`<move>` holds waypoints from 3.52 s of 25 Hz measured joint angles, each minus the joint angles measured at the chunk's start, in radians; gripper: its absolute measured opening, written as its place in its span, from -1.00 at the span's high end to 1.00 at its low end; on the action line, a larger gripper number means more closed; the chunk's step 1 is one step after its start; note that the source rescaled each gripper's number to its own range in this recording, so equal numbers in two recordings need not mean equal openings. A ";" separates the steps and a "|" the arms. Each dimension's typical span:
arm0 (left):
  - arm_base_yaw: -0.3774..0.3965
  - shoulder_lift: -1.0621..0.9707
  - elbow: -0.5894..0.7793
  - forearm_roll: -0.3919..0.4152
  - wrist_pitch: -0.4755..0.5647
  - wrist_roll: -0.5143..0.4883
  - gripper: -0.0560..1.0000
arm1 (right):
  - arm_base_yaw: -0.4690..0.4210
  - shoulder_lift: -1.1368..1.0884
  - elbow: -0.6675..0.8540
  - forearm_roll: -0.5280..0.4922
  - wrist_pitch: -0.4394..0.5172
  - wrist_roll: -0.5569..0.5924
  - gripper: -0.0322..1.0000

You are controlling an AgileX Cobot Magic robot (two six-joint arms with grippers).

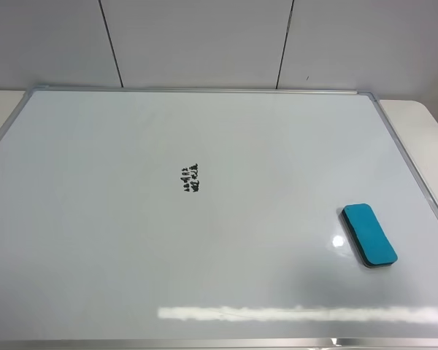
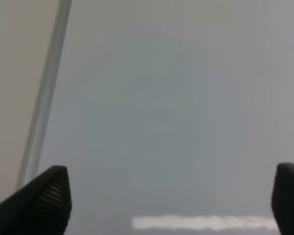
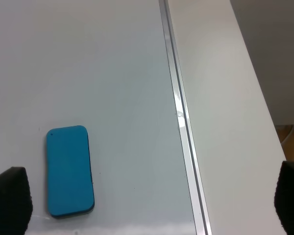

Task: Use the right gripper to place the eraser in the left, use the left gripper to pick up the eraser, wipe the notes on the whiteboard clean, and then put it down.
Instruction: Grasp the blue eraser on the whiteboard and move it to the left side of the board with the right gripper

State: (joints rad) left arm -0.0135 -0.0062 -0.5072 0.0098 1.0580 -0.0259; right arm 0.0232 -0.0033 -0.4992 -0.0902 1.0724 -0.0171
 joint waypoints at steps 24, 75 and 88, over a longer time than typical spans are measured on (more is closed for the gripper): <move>0.000 0.000 0.000 0.000 0.000 0.000 -0.31 | 0.000 0.045 -0.002 0.012 0.002 -0.008 -0.99; 0.000 0.000 0.000 0.000 0.000 0.000 -0.31 | 0.233 1.404 -0.032 -0.051 -0.572 0.098 0.94; 0.000 0.000 0.000 0.000 0.000 0.000 -0.31 | 0.233 1.560 -0.030 -0.079 -0.679 0.105 0.94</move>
State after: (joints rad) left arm -0.0135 -0.0062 -0.5072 0.0098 1.0580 -0.0259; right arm 0.2565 1.5571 -0.5290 -0.1689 0.3932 0.0878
